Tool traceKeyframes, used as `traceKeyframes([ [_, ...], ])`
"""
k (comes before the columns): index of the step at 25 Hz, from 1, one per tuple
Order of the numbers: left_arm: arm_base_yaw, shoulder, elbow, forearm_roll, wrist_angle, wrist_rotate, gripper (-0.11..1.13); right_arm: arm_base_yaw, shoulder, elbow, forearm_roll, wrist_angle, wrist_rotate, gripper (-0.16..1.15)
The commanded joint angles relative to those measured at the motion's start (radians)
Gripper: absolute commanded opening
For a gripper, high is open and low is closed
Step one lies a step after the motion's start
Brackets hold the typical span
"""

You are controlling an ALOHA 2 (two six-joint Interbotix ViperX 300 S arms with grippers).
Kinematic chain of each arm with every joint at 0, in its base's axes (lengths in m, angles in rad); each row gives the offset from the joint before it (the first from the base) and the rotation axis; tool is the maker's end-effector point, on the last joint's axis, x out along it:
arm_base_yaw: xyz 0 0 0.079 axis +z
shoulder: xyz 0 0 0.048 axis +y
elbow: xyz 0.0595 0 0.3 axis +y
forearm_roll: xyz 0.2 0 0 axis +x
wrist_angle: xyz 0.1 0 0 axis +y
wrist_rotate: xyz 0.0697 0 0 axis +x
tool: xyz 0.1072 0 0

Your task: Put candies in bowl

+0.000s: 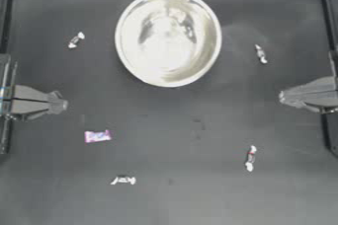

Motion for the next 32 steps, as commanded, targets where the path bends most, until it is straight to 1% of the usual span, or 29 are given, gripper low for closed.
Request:
traceKeyframes([
  [1,0.003,-0.011,-0.037,-0.002,0.021,0.005,-0.03,0.003,-0.003,-0.015,0.006,-0.012,-0.002,-0.05],
  [4,0.009,-0.011,-0.061,-0.002,0.112,0.003,0.09,0.003,-0.011,-0.015,-0.002,-0.011,-0.003,0.08],
  [8,0.028,-0.014,-0.067,-0.008,0.15,-0.003,0.08,0.003,-0.012,-0.012,-0.012,-0.012,-0.008,0.15],
  [10,0.048,-0.014,-0.067,-0.029,0.163,-0.005,0.13,0.002,-0.014,-0.011,-0.018,-0.011,-0.008,0.25],
  [11,0.058,-0.014,-0.067,-0.044,0.179,-0.003,0.19,0.002,-0.012,-0.011,-0.021,-0.008,-0.008,0.35],
  [12,0.067,-0.014,-0.069,-0.06,0.202,-0.003,0.29,0.002,-0.012,-0.011,-0.025,-0.005,-0.008,0.46],
  [13,0.074,-0.014,-0.072,-0.064,0.224,-0.003,0.41,0.002,-0.012,-0.012,-0.028,-0.002,-0.005,0.59],
  [14,0.075,-0.014,-0.074,-0.071,0.247,-0.003,0.6,0.002,-0.012,-0.014,-0.028,0.0,-0.003,0.72],
  [16,0.075,-0.012,-0.077,-0.075,0.268,-0.005,0.93,0.002,-0.012,-0.014,-0.028,-0.002,-0.003,0.97],
  [17,0.075,-0.012,-0.078,-0.08,0.278,-0.005,1.05,0.002,-0.012,-0.014,-0.028,0.0,-0.003,1.06],
  [18,0.078,-0.012,-0.081,-0.086,0.284,-0.005,1.11,0.0,-0.012,-0.014,-0.028,0.0,-0.003,1.08],
  [19,0.083,-0.012,-0.083,-0.089,0.29,-0.005,1.08,0.0,-0.012,-0.015,-0.028,0.0,-0.003,1.04],
  [21,0.104,-0.012,-0.092,-0.089,0.316,-0.005,0.98,-0.002,-0.012,-0.014,-0.023,0.002,-0.003,0.97],
  [22,0.123,-0.012,-0.098,-0.092,0.341,-0.005,0.95,-0.005,-0.012,-0.014,-0.023,0.002,-0.003,0.97],
  [24,0.184,-0.008,-0.118,-0.117,0.414,-0.012,0.96,-0.008,-0.011,-0.017,-0.018,0.009,-0.002,0.98],
  [26,0.272,0.008,-0.146,-0.144,0.52,-0.025,0.97,-0.008,-0.011,-0.02,-0.011,0.021,0.0,0.98],
  [29,0.4,0.048,-0.179,-0.147,0.64,-0.044,0.99,-0.015,-0.003,-0.023,0.003,0.041,0.0,0.98],
  [32,0.492,0.1,-0.212,-0.144,0.716,-0.048,1.01,-0.026,0.0,-0.021,0.014,0.049,0.0,0.98],
])
